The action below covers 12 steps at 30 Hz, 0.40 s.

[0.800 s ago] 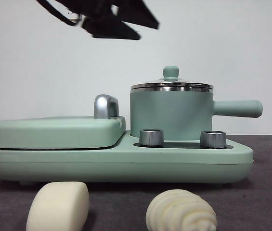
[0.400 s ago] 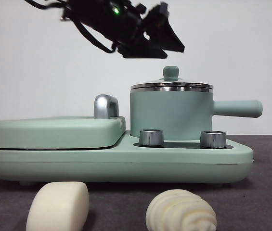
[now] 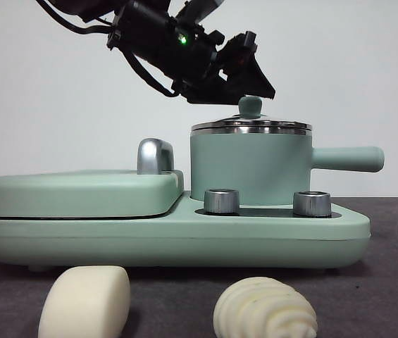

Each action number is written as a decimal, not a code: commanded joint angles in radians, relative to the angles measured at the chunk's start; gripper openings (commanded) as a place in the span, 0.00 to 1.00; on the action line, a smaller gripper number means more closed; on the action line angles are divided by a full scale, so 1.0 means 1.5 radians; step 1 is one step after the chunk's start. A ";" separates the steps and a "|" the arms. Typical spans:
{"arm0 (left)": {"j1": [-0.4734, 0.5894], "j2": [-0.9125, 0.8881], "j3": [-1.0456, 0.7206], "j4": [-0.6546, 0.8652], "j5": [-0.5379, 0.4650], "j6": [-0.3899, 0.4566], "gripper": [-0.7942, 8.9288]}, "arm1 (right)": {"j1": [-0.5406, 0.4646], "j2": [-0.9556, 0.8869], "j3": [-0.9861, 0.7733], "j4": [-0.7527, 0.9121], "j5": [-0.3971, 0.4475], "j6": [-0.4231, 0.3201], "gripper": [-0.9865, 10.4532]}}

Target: Put the buns in a small steamer

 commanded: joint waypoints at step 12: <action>-0.003 0.033 0.016 -0.010 -0.002 -0.001 0.31 | 0.003 0.006 0.012 0.006 -0.001 0.011 0.35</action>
